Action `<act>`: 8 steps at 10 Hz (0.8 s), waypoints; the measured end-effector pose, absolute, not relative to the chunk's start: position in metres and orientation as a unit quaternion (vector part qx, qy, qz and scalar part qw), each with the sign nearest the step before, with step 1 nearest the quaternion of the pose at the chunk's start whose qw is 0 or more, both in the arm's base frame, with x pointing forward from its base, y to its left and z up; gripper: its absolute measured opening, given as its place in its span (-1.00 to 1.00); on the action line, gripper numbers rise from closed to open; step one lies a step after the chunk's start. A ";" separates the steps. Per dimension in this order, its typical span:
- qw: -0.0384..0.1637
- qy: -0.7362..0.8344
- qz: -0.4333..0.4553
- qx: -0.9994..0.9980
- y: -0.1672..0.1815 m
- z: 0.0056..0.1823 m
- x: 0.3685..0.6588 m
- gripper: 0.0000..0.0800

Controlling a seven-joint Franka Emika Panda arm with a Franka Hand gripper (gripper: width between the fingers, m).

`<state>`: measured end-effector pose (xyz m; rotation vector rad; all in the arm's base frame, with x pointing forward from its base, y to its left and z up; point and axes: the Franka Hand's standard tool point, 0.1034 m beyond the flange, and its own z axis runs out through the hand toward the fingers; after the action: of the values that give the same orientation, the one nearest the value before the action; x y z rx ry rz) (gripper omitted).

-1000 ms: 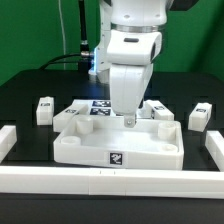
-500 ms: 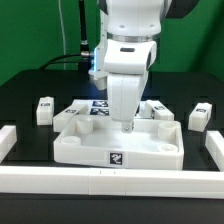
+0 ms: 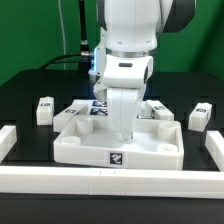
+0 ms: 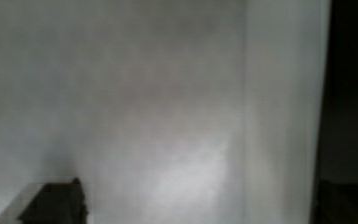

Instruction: Assemble desk

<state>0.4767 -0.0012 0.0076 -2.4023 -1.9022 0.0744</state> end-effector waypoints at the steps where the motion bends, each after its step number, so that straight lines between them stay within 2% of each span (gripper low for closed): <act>1: 0.038 -0.620 0.024 -0.783 -0.001 0.008 0.477 0.60; 3: 0.039 -0.620 0.025 -0.783 -0.001 0.007 0.476 -0.33; 4: 0.039 -0.620 0.025 -0.783 -0.001 0.007 0.476 -0.67; 5: 0.039 -0.620 0.025 -0.783 -0.001 0.007 0.476 -0.67; 6: 0.036 -0.620 0.022 -0.783 -0.001 0.009 0.478 -0.85; 8: 0.036 -0.620 0.021 -0.783 -0.001 0.009 0.479 -0.85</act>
Offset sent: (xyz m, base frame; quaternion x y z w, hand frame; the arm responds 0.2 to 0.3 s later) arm 0.0000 0.0000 0.0000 0.0000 0.0000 0.0000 1.0000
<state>0.4786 -0.0012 0.0089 -2.4065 -1.9045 0.0660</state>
